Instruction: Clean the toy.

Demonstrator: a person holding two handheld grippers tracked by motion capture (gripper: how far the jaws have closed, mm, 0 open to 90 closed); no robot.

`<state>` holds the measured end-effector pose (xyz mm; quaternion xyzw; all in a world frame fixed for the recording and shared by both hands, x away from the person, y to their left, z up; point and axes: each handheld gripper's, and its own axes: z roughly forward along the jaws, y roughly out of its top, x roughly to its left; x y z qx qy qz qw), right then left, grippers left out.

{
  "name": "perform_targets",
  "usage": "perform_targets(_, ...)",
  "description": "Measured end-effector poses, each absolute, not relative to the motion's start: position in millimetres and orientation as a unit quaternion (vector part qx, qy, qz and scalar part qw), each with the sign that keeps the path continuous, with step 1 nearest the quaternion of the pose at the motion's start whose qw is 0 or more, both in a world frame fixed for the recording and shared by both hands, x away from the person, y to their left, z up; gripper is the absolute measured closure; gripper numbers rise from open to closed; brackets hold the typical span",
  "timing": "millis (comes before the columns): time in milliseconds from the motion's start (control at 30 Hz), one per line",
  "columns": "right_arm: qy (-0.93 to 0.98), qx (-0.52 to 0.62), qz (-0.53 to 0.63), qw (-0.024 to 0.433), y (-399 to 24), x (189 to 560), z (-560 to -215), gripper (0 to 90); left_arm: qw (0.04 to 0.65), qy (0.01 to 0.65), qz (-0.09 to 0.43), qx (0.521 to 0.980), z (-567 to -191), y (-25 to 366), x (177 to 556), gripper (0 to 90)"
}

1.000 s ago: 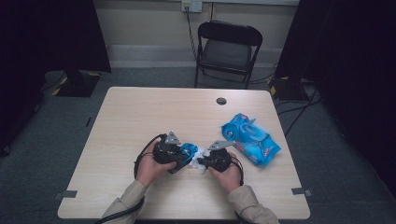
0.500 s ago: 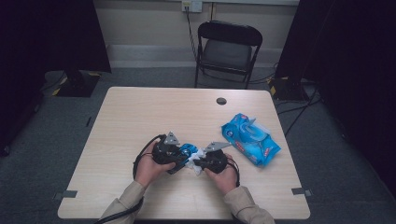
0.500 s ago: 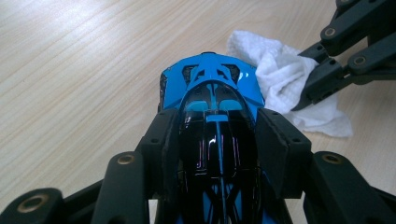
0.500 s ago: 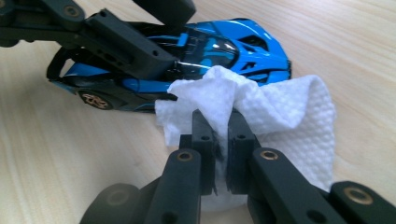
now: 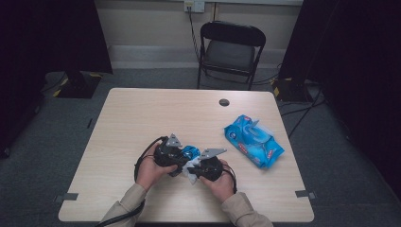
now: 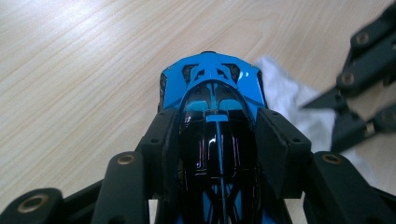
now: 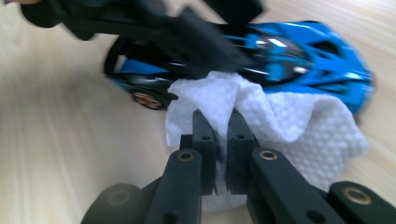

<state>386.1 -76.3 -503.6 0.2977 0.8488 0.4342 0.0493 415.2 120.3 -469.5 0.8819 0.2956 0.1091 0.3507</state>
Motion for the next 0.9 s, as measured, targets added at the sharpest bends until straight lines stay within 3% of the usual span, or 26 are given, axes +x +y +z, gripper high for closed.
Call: perform_targets(900, 0.864, 0.244, 0.440, 0.010, -44, 367, -504, 85.5, 0.357, 0.299, 0.107, 0.878, -470, 121, 414, 50.4)
